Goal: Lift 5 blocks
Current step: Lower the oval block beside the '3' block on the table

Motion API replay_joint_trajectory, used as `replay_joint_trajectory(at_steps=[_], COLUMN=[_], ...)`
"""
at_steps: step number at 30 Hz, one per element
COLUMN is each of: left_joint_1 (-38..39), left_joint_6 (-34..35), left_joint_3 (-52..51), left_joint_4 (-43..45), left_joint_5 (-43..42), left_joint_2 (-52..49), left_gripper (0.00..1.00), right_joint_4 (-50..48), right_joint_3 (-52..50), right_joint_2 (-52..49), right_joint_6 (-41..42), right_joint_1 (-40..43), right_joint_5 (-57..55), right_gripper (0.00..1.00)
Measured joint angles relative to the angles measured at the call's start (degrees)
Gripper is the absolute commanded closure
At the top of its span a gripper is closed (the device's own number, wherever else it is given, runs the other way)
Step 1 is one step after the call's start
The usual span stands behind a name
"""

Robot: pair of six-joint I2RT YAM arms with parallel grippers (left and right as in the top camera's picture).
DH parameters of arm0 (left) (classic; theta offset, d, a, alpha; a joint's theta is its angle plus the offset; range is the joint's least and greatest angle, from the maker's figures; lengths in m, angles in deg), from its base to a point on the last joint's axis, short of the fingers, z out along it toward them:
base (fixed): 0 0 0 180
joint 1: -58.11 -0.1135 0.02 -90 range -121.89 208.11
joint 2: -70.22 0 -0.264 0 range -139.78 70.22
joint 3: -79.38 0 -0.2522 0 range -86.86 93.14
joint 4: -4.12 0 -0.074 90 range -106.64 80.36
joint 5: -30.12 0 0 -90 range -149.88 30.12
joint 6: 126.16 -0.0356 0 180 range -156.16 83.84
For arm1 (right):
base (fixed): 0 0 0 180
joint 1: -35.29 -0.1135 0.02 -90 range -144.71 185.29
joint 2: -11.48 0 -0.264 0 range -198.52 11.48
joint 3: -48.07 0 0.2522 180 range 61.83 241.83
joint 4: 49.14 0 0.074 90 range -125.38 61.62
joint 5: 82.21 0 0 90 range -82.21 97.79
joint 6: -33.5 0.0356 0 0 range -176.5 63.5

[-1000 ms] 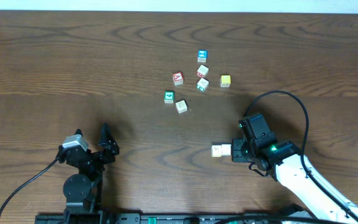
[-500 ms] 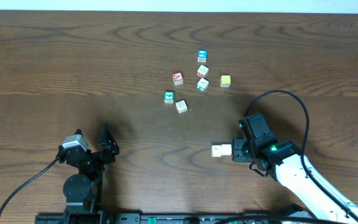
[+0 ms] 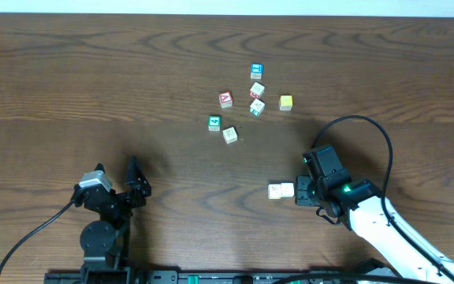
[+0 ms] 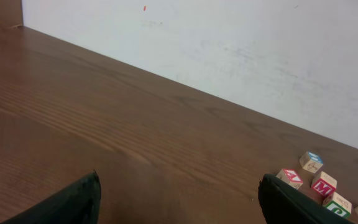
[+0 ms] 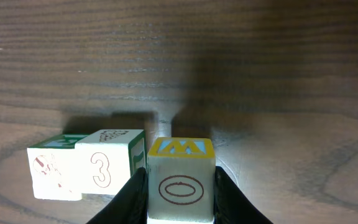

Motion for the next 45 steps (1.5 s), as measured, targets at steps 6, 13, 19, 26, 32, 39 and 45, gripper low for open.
replay_joint_trajectory(at_steps=[6, 13, 19, 26, 32, 39, 45], left_joint_1=[0.00, 0.00, 0.00, 0.00, 0.00, 0.00, 0.00], left_joint_6=[0.00, 0.00, 0.00, 0.00, 0.00, 0.00, 0.00], left_joint_3=[0.00, 0.00, 0.00, 0.00, 0.00, 0.00, 0.00], left_joint_4=[0.00, 0.00, 0.00, 0.00, 0.00, 0.00, 0.00], left_joint_5=[0.00, -0.02, -0.02, 0.00, 0.00, 0.00, 0.00], left_joint_2=[0.00, 0.00, 0.00, 0.00, 0.00, 0.00, 0.00], left_gripper=[0.19, 0.18, 0.19, 0.19, 0.19, 0.19, 0.18], right_joint_4=[-1.31, -3.28, -4.59, -4.70, -4.68, -5.25, -5.86], right_joint_3=[-0.24, -0.85, -0.81, -0.81, -0.90, -0.90, -0.90], right_joint_2=[0.00, -1.77, -4.31, -4.37, -5.14, -5.16, -5.16], right_joint_6=[0.35, 1.03, 1.22, 1.73, 1.88, 1.88, 1.88], right_joint_1=[0.00, 0.00, 0.00, 0.00, 0.00, 0.00, 0.00], right_joint_5=[-0.07, -0.09, -0.11, -0.09, -0.02, -0.04, -0.22], right_gripper=[0.77, 0.78, 0.80, 0.67, 0.64, 0.64, 0.61])
